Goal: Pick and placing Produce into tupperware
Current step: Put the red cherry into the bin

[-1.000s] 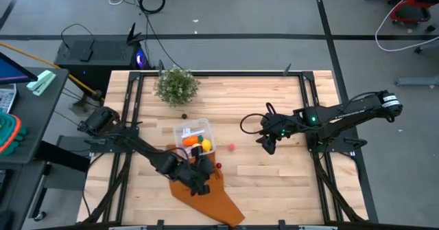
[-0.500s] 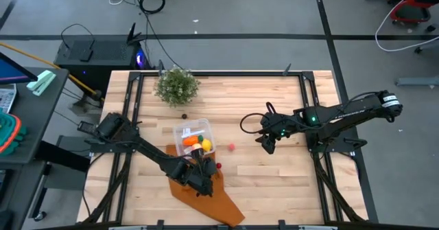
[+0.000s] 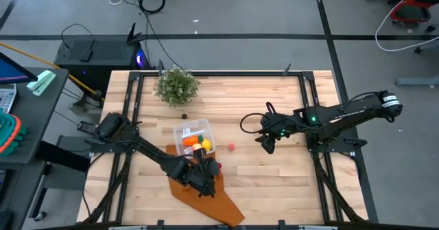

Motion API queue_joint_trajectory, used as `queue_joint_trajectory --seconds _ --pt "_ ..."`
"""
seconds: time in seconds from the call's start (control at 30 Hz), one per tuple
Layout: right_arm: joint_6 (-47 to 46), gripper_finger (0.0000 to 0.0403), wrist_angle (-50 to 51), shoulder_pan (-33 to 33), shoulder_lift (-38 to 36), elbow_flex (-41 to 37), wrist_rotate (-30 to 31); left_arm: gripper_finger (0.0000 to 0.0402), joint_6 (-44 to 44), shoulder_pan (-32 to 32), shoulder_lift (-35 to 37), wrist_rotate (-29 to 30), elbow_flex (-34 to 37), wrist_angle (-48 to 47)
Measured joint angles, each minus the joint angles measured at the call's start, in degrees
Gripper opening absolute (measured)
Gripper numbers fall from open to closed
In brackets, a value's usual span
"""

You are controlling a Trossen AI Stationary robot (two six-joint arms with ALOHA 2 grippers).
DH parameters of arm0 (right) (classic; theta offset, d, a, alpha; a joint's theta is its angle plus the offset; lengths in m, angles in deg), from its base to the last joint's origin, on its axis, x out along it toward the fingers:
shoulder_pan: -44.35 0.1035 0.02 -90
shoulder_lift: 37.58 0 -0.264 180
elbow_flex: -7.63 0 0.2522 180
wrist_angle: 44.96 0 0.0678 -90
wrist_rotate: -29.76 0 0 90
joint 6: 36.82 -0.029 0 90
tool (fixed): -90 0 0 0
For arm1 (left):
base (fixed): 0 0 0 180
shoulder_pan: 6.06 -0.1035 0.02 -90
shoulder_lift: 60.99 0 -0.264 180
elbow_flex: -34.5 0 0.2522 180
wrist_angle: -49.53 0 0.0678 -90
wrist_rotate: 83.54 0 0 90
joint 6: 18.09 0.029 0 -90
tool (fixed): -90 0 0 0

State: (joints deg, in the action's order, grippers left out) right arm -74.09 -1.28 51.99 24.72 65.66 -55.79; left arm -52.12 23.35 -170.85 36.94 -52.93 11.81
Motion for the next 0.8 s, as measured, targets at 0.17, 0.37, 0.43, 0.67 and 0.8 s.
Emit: queue_joint_trajectory --seconds 0.17,0.37,0.43,0.67,0.8 --pt "0.0 0.0173 0.0 0.0 0.0 0.0 0.0 0.0113 0.1 -0.9 0.0 0.2 0.0 -0.2" --pt "0.0 0.0173 0.0 0.0 0.0 0.0 0.2 0.0158 -0.2 -2.8 0.0 -0.4 0.0 -0.4" --pt "0.0 0.0173 0.0 0.0 0.0 0.0 0.2 0.0167 0.1 -3.1 0.0 -1.7 0.0 -0.4" --pt "-0.1 0.0173 0.0 0.0 0.0 0.0 0.4 0.0177 3.9 -3.3 0.0 -2.3 0.0 -1.3" --pt "-0.2 0.0173 0.0 0.0 0.0 0.0 1.2 0.0173 3.2 -3.2 0.0 -2.3 0.0 -3.2"
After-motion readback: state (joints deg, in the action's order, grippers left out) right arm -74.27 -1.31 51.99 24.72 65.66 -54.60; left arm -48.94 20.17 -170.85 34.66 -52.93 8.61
